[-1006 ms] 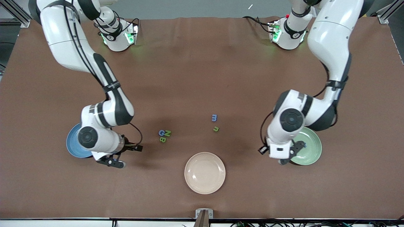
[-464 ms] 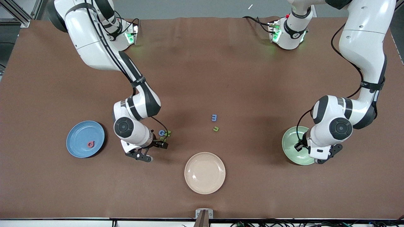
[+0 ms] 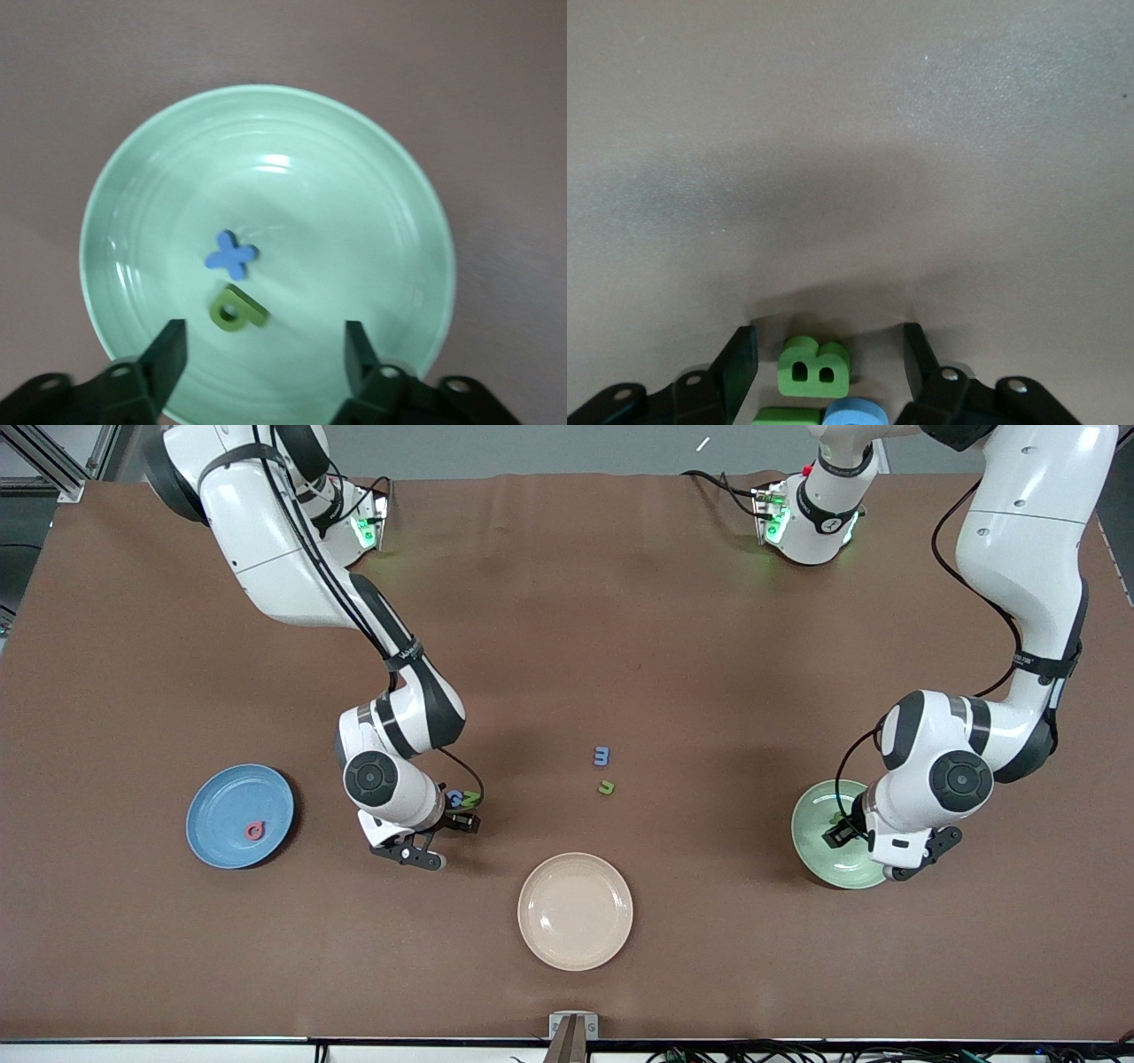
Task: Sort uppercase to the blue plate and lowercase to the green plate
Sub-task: 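Place the green B on the blue plate while the left gripper reaches n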
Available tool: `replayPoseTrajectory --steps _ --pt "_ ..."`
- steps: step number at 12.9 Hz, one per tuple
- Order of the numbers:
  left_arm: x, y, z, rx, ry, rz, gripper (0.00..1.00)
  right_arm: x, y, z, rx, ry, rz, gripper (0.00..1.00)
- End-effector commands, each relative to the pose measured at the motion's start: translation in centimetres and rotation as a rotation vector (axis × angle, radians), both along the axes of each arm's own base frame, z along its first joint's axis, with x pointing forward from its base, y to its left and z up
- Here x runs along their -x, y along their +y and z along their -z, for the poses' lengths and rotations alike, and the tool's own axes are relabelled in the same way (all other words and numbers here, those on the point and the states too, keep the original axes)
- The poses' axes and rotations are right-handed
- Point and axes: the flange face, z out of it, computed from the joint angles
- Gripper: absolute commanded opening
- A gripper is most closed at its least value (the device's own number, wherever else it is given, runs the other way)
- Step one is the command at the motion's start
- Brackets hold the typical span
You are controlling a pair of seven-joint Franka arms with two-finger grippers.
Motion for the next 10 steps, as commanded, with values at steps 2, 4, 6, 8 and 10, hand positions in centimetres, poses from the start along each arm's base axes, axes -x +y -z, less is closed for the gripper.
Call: replayPoseTrajectory --steps 2,4,6,8,10 --pt "1.6 -7.4 -4.3 0.018 0.019 -0.050 0.99 0.9 0.3 0.1 0.003 0.011 0.012 0.44" --pt "3.2 -13.0 -5.0 0.027 0.033 -0.042 0.98 0.9 0.5 -0.2 0.003 0.011 0.012 0.27" --pt "4.6 -18.4 -5.4 0.045 0.027 0.002 0.95 0.6 0.3 -0.6 0.001 0.006 0.008 0.17" --pt "5.5 -23.0 -4.2 0.044 0.026 -0.079 0.79 -1.0 -2.3 -2.0 0.010 -0.018 0.009 0.13" --pt "6.7 -28.1 -2.5 0.063 0.040 -0.116 0.66 -2.8 -7.2 -3.0 0.009 -0.012 -0.066 0.12"
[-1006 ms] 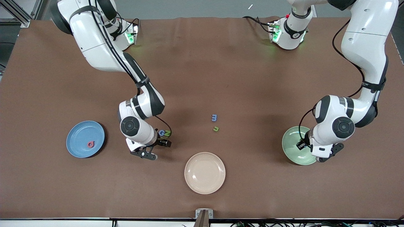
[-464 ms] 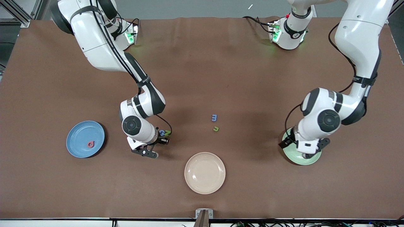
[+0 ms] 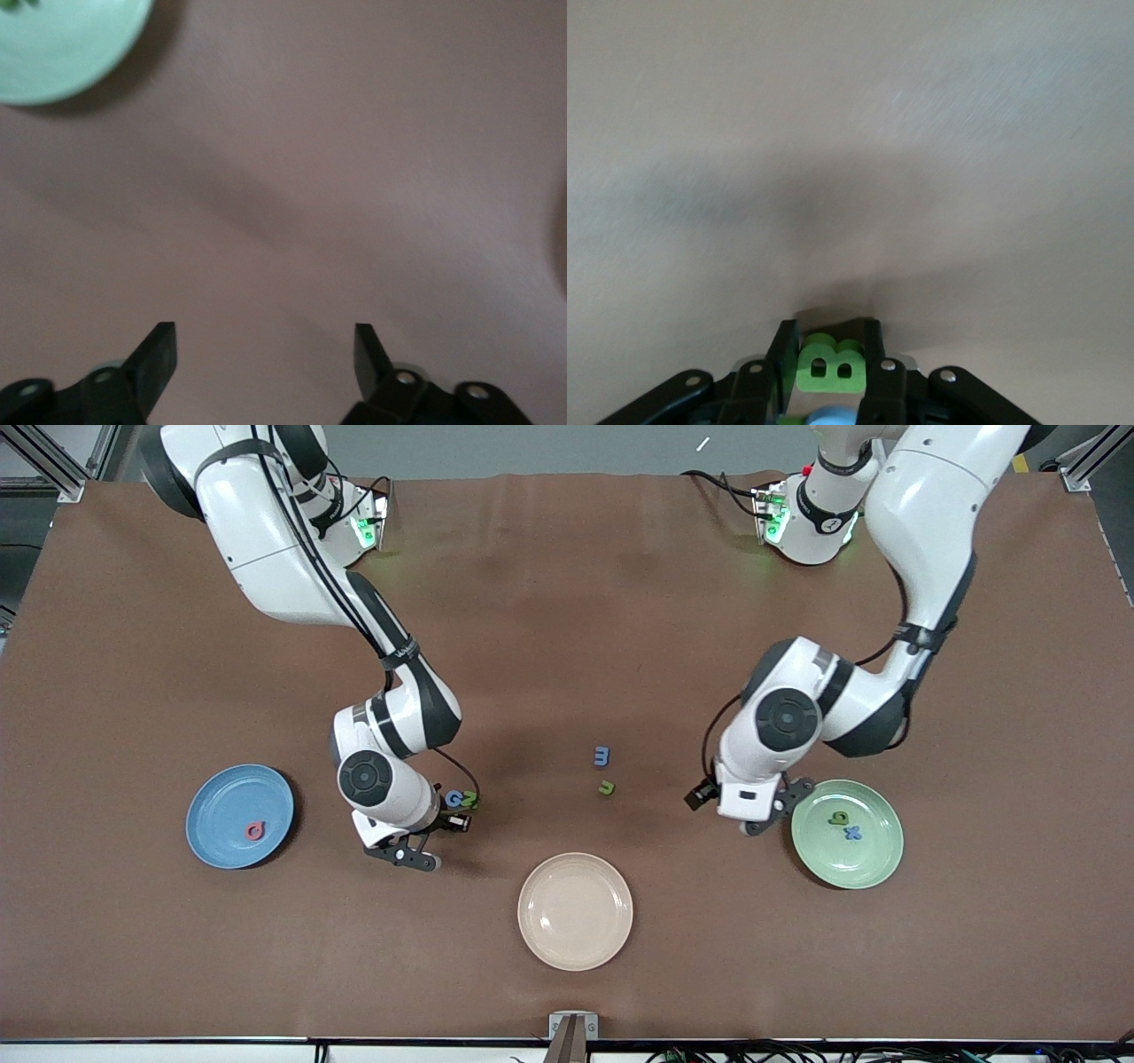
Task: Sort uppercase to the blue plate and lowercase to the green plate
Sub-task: 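Place the green B on the blue plate while the left gripper reaches n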
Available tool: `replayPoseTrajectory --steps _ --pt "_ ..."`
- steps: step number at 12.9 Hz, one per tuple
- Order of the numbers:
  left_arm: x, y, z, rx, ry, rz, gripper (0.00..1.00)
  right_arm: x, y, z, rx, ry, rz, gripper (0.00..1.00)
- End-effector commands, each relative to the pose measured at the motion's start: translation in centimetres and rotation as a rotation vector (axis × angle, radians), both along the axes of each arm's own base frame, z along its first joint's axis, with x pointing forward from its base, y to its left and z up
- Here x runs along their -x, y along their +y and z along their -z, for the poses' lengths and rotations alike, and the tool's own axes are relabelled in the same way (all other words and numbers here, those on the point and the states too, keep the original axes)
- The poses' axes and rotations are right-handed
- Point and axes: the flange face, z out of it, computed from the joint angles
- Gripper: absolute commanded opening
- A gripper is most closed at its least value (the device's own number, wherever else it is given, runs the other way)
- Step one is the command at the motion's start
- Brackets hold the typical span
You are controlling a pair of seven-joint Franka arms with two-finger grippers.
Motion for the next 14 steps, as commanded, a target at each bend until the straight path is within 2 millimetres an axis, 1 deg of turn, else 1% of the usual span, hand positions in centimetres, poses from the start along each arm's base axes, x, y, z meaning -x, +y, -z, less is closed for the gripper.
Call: replayPoseTrajectory --steps 1,2,4,5,6,7,8,9,10,11,12,13,14 --pt "-0.2 -4.9 2.6 0.016 0.014 -0.106 0.67 -2.9 -8.8 -2.5 -0.010 0.008 -0.092 0.11" --pt "-0.2 -6.5 3.3 0.030 0.010 -0.156 0.68 -4.0 -13.0 -3.3 -0.017 0.004 -0.150 0.11" --pt "0.1 -9.4 4.1 0.056 -0.003 -0.218 0.68 -5.1 -19.6 -4.0 -0.025 0.002 -0.261 0.11" --pt "0.1 -10.2 4.5 0.065 -0.003 -0.260 0.67 -5.4 -23.3 -5.2 -0.028 -0.010 -0.318 0.11" --pt "0.3 -11.1 5.1 0.076 -0.004 -0.286 0.66 -5.4 -26.1 -5.7 -0.030 -0.010 -0.358 0.11" --pt "0.6 -12.2 5.7 0.090 -0.011 -0.310 0.65 -5.3 -28.7 -6.0 -0.032 -0.012 -0.386 0.12" --pt "0.1 -12.2 6.5 0.102 -0.034 -0.351 0.64 -5.1 -32.0 -5.7 -0.036 -0.013 -0.418 0.12" --pt "0.2 -12.7 7.1 0.109 -0.050 -0.373 0.63 -4.7 -34.2 -5.5 -0.042 -0.013 -0.452 0.14" --pt "0.5 -13.3 7.9 0.107 -0.066 -0.374 0.63 -4.1 -36.4 -5.0 -0.052 0.000 -0.475 0.20" --pt "0.5 -13.2 8.2 0.095 -0.075 -0.374 0.63 -3.2 -38.5 -4.4 -0.076 0.036 -0.497 0.35" --pt "0.5 -13.2 8.3 0.094 -0.075 -0.379 0.62 -2.6 -40.5 -4.0 -0.097 0.042 -0.513 0.43" --pt "0.5 -13.2 8.4 0.094 -0.074 -0.386 0.61 -1.9 -41.2 -3.3 -0.112 0.060 -0.526 0.48" --pt "0.7 -13.3 8.9 0.089 -0.069 -0.378 0.60 -1.5 -41.1 -2.8 -0.124 0.082 -0.530 0.56"
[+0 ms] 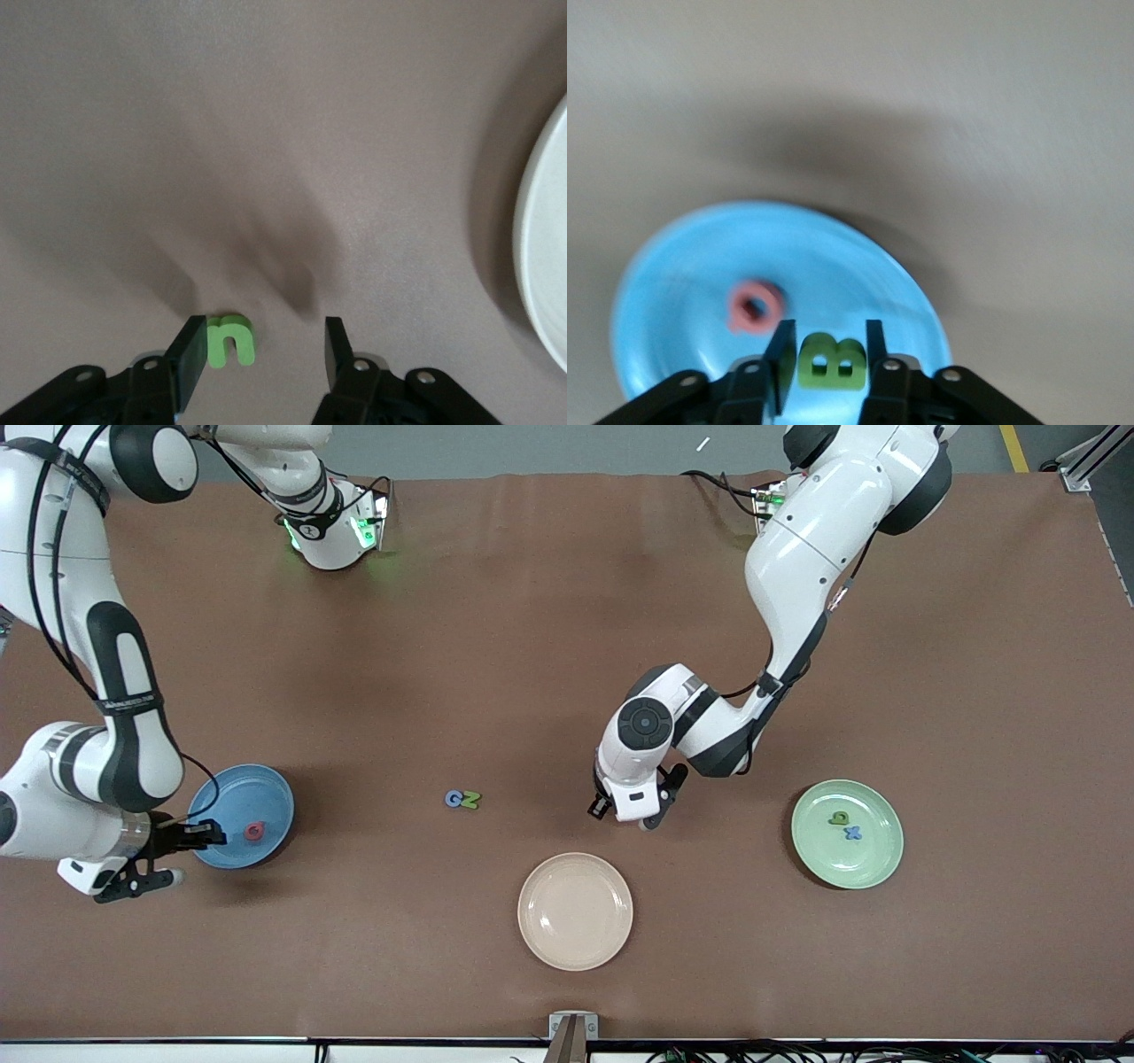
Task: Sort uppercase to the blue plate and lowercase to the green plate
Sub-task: 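Grasp the green n with the left gripper while the right gripper returns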
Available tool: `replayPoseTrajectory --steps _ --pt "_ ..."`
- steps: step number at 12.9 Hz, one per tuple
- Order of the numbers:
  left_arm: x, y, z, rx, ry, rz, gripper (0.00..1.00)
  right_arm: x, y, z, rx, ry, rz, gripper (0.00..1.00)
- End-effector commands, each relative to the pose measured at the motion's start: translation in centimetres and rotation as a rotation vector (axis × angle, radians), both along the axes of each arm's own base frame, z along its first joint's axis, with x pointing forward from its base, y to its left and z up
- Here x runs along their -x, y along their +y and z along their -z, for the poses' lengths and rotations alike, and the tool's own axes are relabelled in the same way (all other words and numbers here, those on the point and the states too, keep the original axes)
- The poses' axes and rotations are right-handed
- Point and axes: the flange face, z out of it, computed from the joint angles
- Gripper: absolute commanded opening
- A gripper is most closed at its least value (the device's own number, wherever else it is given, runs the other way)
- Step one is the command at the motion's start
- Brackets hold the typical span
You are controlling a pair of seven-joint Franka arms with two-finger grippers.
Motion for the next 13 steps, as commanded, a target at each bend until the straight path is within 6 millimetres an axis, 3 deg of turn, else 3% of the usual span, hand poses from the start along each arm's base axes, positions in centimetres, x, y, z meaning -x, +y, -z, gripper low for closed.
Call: replayPoseTrajectory --steps 1,3,5,7,8,13 --pt "0.3 -1.1 0.5 -0.003 -0.008 0.002 0.60 1.5 -0.1 1.1 -0.046 0.046 -0.025 0.73" --pt "0.3 -1.0 0.7 -0.004 -0.004 0.004 0.60 1.7 0.4 1.3 -0.049 0.061 -0.033 0.89" --pt "0.2 -0.9 0.4 -0.008 -0.002 0.002 0.60 1.4 2.6 0.2 -0.059 0.076 -0.040 0.89" --pt "0.3 -1.0 0.2 -0.011 0.000 0.004 0.60 0.5 8.7 -3.5 -0.042 0.081 0.072 0.91" --pt "0.4 -0.9 0.3 -0.015 0.002 0.004 0.60 0.4 13.3 -4.7 -0.014 0.109 0.151 0.92" --pt "0.6 -0.5 0.8 -0.035 0.025 0.001 0.60 1.6 33.3 -5.2 0.067 0.065 0.493 0.94"
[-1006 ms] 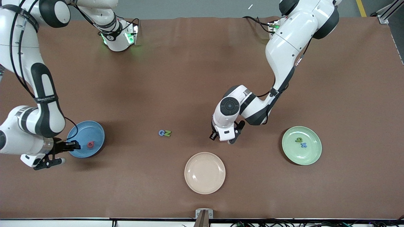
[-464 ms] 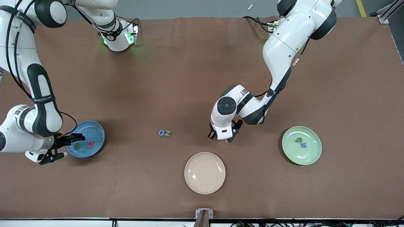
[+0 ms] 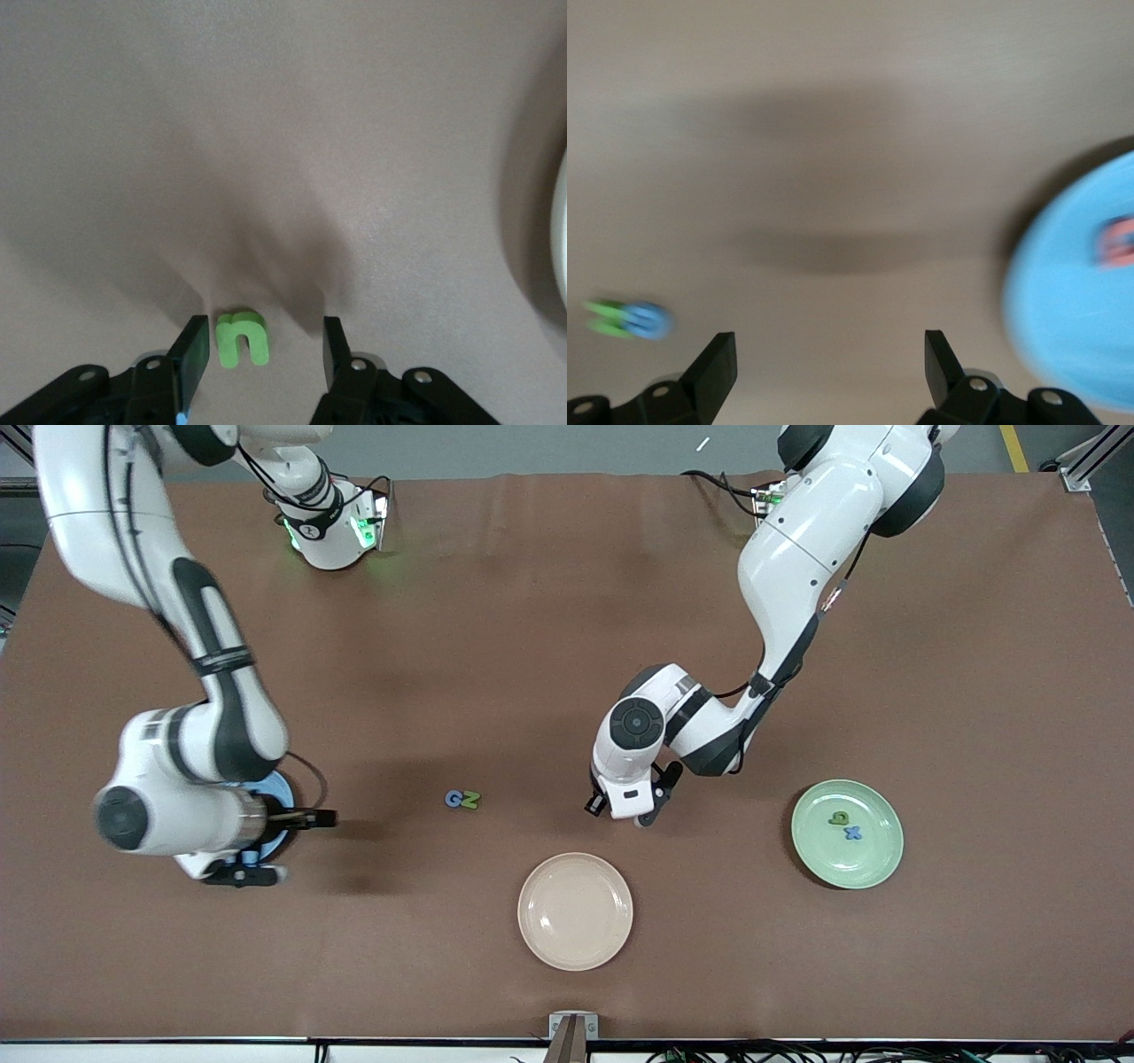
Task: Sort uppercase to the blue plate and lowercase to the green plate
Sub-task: 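Grasp the green n with the left gripper while the right gripper returns, then place the n on the green plate while the right gripper reaches N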
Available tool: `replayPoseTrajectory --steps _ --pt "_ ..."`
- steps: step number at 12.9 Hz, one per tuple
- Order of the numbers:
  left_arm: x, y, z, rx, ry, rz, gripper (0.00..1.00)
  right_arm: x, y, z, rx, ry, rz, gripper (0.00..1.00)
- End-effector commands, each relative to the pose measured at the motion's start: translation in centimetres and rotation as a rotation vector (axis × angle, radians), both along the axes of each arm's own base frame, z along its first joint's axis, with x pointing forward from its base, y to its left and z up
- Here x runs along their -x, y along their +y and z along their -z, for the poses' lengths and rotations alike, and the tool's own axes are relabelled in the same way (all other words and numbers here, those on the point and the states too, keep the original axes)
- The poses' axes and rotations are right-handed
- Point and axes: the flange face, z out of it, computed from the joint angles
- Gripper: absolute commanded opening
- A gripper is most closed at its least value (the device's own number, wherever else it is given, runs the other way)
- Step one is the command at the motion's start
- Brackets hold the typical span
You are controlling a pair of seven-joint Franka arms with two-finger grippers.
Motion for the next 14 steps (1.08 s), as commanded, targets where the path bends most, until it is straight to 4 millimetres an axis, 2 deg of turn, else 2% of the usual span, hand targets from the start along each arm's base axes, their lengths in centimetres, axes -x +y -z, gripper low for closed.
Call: replayPoseTrajectory --steps 1,3,7,9,10,12,13,14 --pt "0.0 0.0 0.0 -0.026 0.015 -0.009 0.60 1.7 7.2 1.0 0.033 -0.022 0.162 0.94" --pt "0.1 -0.1 0.1 -0.029 0.019 -0.009 0.60 2.9 11.0 2.9 0.045 -0.026 0.222 0.94" --pt "0.2 0.1 0.6 -0.031 0.028 -0.015 0.49 5.3 15.3 6.6 0.040 -0.074 0.279 0.93" --pt "0.3 0.0 0.9 -0.032 0.031 -0.013 0.49 6.1 17.5 6.6 0.055 -0.077 0.356 0.89" --pt "0.4 -0.1 0.9 -0.032 0.031 -0.010 0.43 6.0 17.6 6.4 0.058 -0.073 0.419 0.87" --pt "0.2 -0.1 0.2 -0.032 0.019 -0.004 0.15 5.8 17.6 6.4 0.043 -0.087 0.538 0.88" --pt "-0.3 0.2 -0.5 -0.030 0.005 -0.008 0.06 6.0 17.8 6.5 0.052 -0.102 0.482 0.92" --pt "-0.9 0.8 -2.0 -0.027 -0.009 -0.017 0.01 6.3 18.3 6.6 0.058 -0.127 0.303 0.94"
